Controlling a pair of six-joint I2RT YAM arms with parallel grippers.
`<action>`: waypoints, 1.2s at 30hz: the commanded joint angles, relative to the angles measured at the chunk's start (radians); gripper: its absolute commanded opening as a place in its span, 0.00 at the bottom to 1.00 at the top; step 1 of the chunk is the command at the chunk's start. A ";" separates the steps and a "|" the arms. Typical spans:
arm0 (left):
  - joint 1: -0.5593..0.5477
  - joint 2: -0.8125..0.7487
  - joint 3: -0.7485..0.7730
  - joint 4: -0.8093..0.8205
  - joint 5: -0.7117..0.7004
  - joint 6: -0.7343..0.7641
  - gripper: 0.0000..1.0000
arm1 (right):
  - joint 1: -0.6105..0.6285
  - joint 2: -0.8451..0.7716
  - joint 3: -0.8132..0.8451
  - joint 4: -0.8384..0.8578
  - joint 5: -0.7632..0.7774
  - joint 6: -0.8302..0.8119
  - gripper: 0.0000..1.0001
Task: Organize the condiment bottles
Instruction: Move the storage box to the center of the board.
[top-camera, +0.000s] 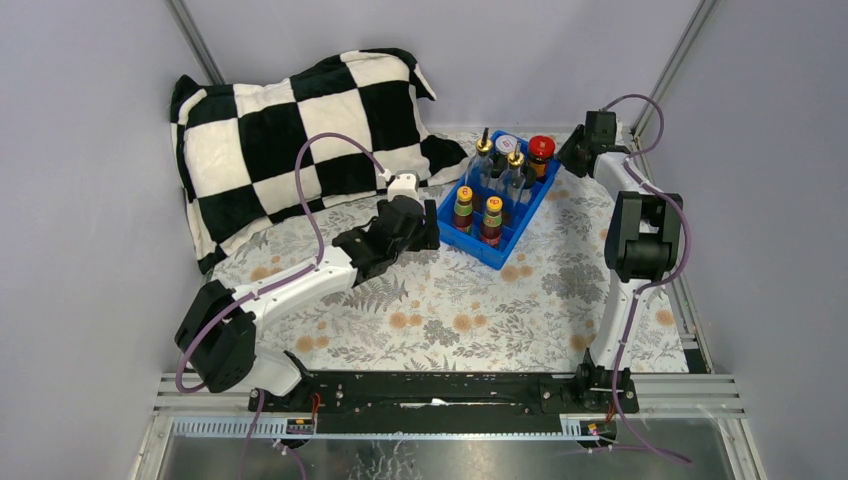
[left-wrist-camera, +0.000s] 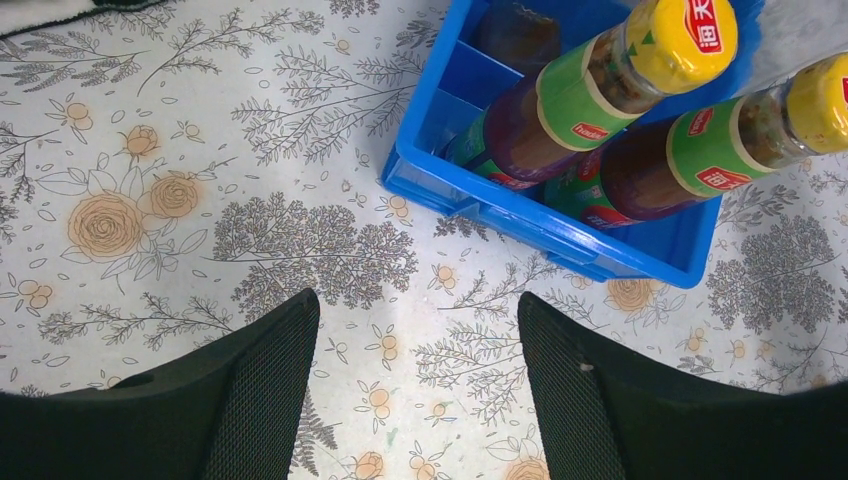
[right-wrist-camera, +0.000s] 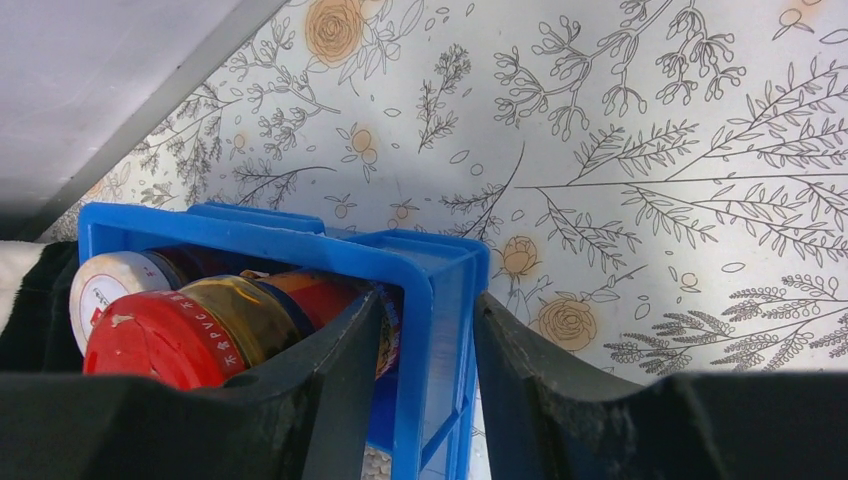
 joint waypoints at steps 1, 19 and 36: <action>0.009 0.009 0.009 0.048 -0.001 0.020 0.77 | 0.005 0.008 0.032 0.011 -0.015 0.001 0.45; 0.009 -0.048 -0.023 0.040 0.000 -0.002 0.76 | 0.017 -0.027 -0.114 0.044 -0.019 0.003 0.17; 0.007 -0.141 -0.068 0.020 0.000 -0.043 0.75 | 0.125 -0.233 -0.433 0.103 0.065 -0.002 0.13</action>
